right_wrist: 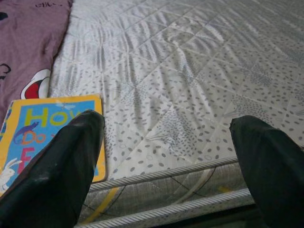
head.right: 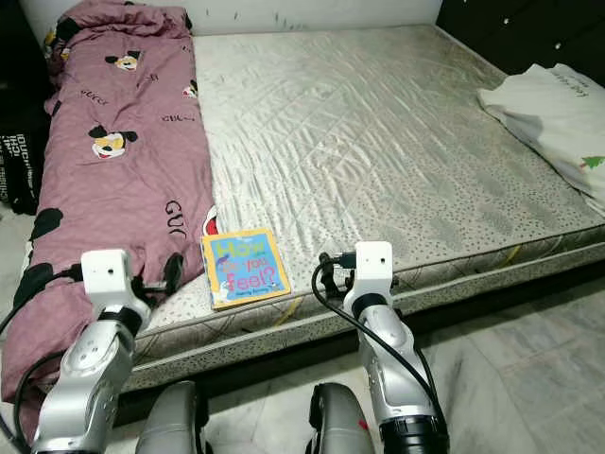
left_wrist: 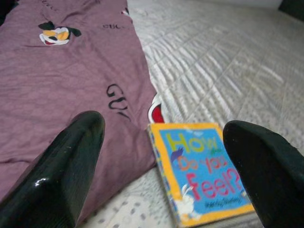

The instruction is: Clean up the room

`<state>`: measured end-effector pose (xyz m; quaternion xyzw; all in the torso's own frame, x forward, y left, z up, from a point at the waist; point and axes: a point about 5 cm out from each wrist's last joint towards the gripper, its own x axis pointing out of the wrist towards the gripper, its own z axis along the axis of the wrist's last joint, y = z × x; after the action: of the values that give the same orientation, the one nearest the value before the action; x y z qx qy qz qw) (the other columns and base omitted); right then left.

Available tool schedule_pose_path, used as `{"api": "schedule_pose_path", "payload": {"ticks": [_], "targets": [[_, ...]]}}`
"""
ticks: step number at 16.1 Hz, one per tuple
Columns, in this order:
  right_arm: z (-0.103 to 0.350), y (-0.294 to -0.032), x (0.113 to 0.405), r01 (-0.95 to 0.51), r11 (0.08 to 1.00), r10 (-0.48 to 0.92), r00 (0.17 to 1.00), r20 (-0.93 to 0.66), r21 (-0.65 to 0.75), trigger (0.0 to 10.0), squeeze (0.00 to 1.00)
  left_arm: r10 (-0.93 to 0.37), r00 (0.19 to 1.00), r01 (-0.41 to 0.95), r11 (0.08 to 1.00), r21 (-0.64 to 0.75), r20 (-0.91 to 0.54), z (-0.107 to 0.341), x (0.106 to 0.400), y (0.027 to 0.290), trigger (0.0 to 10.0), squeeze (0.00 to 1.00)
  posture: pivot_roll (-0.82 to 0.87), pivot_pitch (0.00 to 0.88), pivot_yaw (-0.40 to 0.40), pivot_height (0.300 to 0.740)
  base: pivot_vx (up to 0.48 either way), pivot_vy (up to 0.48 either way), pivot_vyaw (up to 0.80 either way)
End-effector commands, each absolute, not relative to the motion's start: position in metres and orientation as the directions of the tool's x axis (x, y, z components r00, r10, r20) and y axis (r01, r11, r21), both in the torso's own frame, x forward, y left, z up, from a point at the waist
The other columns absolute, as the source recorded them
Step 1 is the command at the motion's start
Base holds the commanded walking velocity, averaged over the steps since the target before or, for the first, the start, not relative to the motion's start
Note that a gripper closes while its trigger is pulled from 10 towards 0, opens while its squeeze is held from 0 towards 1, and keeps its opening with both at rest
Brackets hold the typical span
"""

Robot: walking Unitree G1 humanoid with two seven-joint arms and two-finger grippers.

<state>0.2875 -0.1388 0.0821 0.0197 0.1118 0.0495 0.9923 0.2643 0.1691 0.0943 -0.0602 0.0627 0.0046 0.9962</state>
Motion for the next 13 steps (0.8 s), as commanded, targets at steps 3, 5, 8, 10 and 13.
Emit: {"api": "schedule_pose_path", "payload": {"ticks": [3, 5, 8, 10, 13], "targets": [[0.082, -0.145, 0.289, -0.08, 0.996, 0.088, 0.971, -0.224, 0.042, 10.0, 0.0, 0.023, 0.983, -0.048, 0.989, -0.137, -0.182, 0.086, 0.271, 0.168, 10.0, 0.0, -0.01, 0.071, -0.044, 0.574, 0.0, 0.0, 0.0], [0.082, -0.147, 0.289, -0.073, 0.997, 0.08, 0.971, -0.224, 0.036, 10.0, 0.0, 0.048, 0.982, -0.077, 0.985, -0.154, -0.184, 0.084, 0.279, 0.169, 10.0, 0.0, -0.02, 0.065, -0.048, 0.564, 0.0, 0.0, 0.0], [0.084, -0.153, 0.287, -0.06, 0.998, 0.066, 0.972, -0.224, 0.034, 10.0, 0.0, 0.128, 0.966, -0.166, 0.973, -0.162, -0.223, 0.078, 0.283, 0.175, 10.0, 0.0, -0.03, 0.068, -0.053, 0.564, 0.0, 0.0, 0.0], [0.085, -0.162, 0.286, -0.039, 0.999, 0.045, 0.971, -0.234, 0.03, 10.0, 0.0, 0.159, 0.963, -0.194, 0.969, -0.153, -0.216, 0.076, 0.289, 0.177, 10.0, 0.0, -0.04, 0.073, -0.059, 0.564, 0.0, 0.0, 0.0], [0.088, -0.166, 0.282, -0.038, 0.999, 0.043, 0.971, -0.236, 0.027, 10.0, 0.0, 0.212, 0.954, -0.248, 0.955, -0.164, -0.21, 0.078, 0.3, 0.182, 10.0, 0.0, -0.06, 0.093, -0.059, 0.564, 0.0, 0.0, 0.0]]}}
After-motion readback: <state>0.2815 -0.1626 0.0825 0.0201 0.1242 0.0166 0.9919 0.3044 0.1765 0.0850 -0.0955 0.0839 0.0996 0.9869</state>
